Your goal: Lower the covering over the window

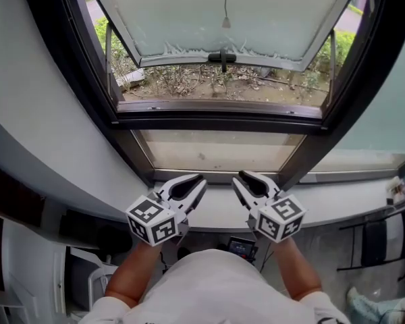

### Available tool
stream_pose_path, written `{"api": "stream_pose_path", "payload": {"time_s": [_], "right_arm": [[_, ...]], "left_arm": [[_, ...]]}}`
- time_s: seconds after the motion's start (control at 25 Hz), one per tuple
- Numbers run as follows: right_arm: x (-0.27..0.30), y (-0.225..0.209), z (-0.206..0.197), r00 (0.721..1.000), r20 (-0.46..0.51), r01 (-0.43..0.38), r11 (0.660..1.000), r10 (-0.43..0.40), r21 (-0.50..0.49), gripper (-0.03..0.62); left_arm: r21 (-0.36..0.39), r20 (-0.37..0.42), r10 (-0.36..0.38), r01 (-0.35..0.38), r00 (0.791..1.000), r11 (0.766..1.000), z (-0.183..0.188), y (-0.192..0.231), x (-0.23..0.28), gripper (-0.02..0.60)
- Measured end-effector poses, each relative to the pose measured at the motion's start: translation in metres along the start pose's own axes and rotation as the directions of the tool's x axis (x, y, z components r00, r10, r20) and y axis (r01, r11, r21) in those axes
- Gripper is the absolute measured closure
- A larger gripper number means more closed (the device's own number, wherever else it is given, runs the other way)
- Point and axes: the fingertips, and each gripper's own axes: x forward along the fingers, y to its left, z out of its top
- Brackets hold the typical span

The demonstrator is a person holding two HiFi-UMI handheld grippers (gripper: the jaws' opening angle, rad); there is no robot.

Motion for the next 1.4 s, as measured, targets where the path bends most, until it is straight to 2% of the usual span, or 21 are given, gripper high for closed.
{"api": "stream_pose_path", "payload": {"time_s": [0.52, 0.72, 1.08, 1.4], "right_arm": [[0.031, 0.006, 0.015, 0.997, -0.013, 0.079, 0.996, -0.079, -0.042, 0.490], [0.037, 0.003, 0.032, 0.995, -0.005, 0.102, 0.991, -0.103, -0.090, 0.490], [0.039, -0.016, 0.088, 0.986, 0.053, 0.164, 0.964, -0.156, -0.210, 0.490], [0.049, -0.020, 0.134, 0.984, 0.088, 0.175, 0.932, -0.155, -0.317, 0.490]], "left_arm": [[0.030, -0.007, -0.041, 0.041, 0.999, 0.999, 0.020, 0.035, -0.008, 0.540], [0.046, 0.000, -0.059, 0.059, 0.998, 0.997, 0.032, 0.043, -0.005, 0.540], [0.150, 0.016, -0.069, 0.066, 0.997, 0.987, 0.073, 0.048, 0.010, 0.540], [0.227, 0.051, -0.044, 0.031, 0.998, 0.973, 0.112, 0.057, 0.021, 0.540]]}}
